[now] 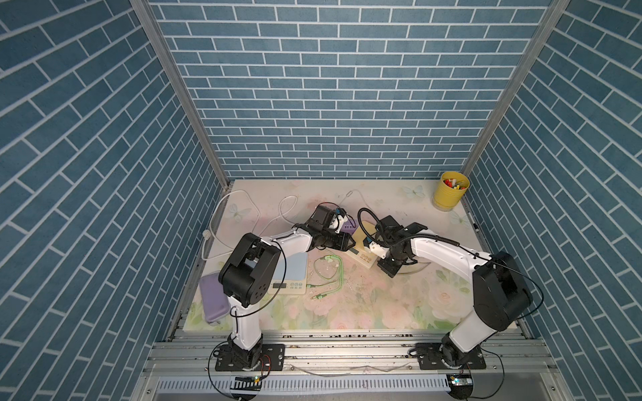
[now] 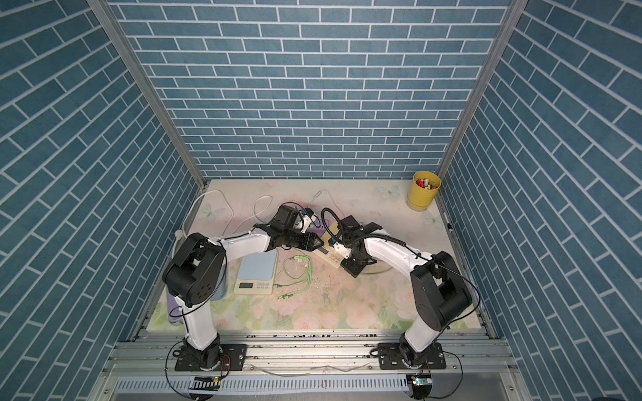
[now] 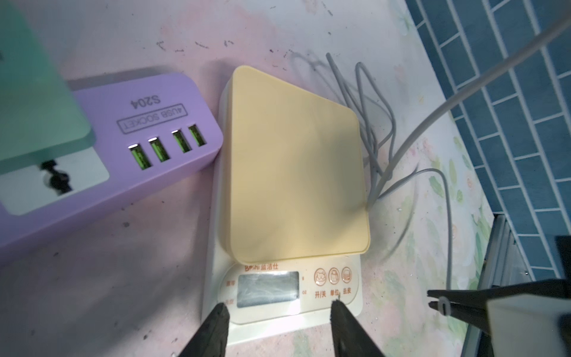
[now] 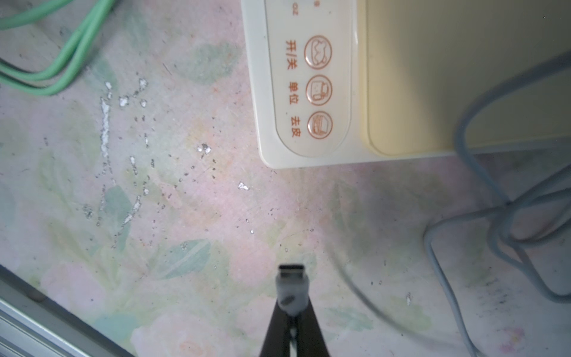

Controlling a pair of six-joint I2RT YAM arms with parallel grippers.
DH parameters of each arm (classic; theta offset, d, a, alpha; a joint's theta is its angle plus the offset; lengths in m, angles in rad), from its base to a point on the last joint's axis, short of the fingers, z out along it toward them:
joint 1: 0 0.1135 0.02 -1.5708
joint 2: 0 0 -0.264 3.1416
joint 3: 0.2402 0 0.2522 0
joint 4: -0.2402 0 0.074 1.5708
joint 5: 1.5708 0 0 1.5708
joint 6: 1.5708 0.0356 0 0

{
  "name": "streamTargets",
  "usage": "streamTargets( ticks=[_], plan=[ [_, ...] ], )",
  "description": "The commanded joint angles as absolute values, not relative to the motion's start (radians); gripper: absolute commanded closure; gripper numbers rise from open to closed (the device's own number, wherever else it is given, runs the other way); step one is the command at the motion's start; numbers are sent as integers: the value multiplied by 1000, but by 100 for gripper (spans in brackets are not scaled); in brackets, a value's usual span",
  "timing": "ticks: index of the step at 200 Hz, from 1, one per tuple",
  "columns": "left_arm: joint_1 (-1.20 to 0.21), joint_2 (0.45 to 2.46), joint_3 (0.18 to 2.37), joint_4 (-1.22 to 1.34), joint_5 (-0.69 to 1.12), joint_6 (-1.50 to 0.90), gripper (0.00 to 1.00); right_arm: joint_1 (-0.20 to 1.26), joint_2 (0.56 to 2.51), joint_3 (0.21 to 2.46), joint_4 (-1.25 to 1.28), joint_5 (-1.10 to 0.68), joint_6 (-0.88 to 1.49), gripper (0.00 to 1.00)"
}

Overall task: Charge the electronic scale
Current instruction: Adjust the charging cable.

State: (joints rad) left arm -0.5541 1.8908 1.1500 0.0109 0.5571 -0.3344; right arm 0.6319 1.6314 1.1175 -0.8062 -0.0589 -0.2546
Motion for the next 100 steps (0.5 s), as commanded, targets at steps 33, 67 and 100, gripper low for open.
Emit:
streamTargets(
  ticks=[33,67,100],
  plan=[
    [-600,1816,1031,302,706,-634,56,629,1469,1017,-645,-109,-136,100],
    [-670,1796,1023,371,697,-753,56,628,1417,980,-558,-117,-99,100],
    [-707,1770,1037,362,686,-771,56,628,1371,943,-507,-129,-80,100]
  ],
)
